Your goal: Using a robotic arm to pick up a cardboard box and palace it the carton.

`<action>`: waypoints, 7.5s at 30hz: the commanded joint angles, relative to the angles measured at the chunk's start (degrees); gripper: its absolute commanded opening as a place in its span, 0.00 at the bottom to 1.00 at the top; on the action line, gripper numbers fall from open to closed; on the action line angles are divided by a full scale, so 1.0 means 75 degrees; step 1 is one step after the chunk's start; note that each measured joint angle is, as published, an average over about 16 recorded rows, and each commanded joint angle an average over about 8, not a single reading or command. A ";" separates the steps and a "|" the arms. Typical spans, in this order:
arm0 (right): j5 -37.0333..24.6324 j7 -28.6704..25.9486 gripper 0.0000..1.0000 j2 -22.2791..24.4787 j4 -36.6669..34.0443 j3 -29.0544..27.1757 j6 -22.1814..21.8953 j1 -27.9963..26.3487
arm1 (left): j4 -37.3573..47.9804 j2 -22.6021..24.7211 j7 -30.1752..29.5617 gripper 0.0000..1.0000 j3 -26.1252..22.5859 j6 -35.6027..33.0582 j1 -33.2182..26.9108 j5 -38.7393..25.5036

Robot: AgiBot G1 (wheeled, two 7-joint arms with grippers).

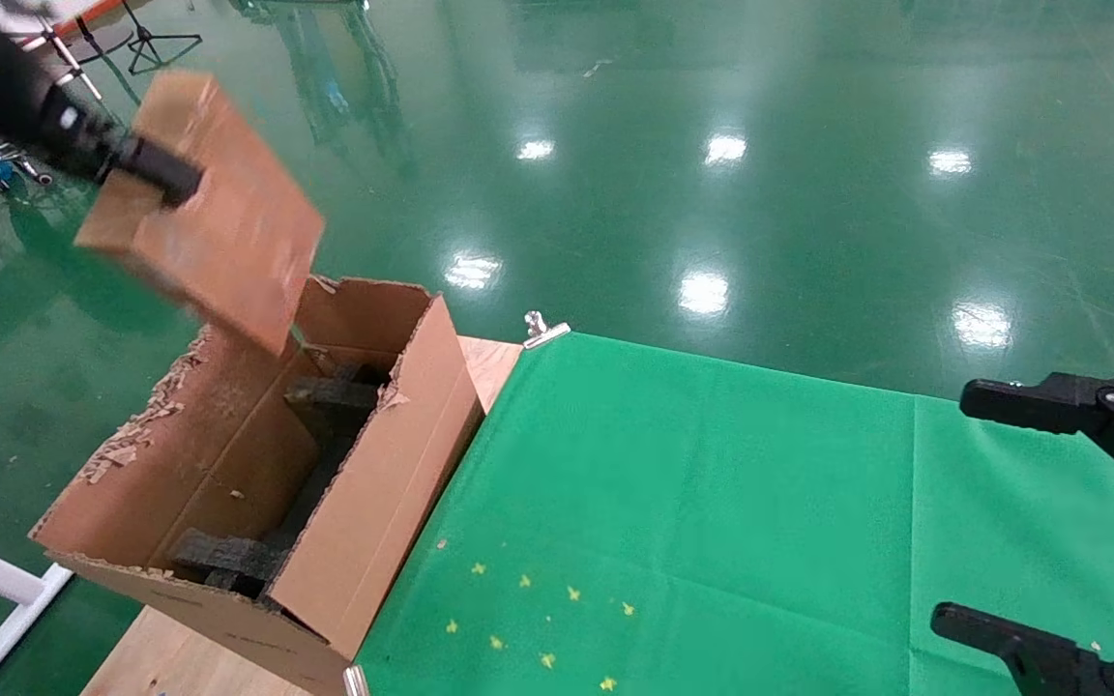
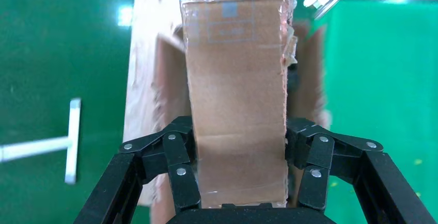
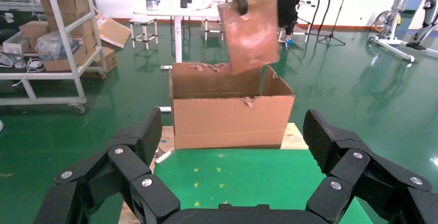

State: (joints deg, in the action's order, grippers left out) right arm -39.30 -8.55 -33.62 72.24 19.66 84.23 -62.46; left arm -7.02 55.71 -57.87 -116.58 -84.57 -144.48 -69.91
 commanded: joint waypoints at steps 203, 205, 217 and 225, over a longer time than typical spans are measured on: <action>0.0013 0.0010 1.00 0.0008 -0.0006 0.0016 -0.0010 -0.0002 | -0.0895 -0.1684 0.1379 1.00 0.3870 0.0227 0.3317 0.3994; 0.0013 0.0010 1.00 0.0008 -0.0006 0.0016 -0.0010 -0.0002 | -0.1192 -0.1724 0.1561 1.00 0.4224 0.0213 0.3604 0.3985; 0.0014 0.0011 1.00 0.0008 -0.0007 0.0017 -0.0010 -0.0002 | -0.2971 -0.1964 0.2654 1.00 0.6351 0.0129 0.5330 0.3928; 0.0015 0.0011 1.00 0.0009 -0.0007 0.0018 -0.0011 -0.0003 | -0.4216 -0.2131 0.3419 1.00 0.7839 0.0071 0.6537 0.3888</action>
State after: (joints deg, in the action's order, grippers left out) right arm -39.19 -8.47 -33.56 72.19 19.79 84.15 -62.48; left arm -38.63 39.72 -32.22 -57.79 -84.04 -95.45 -40.74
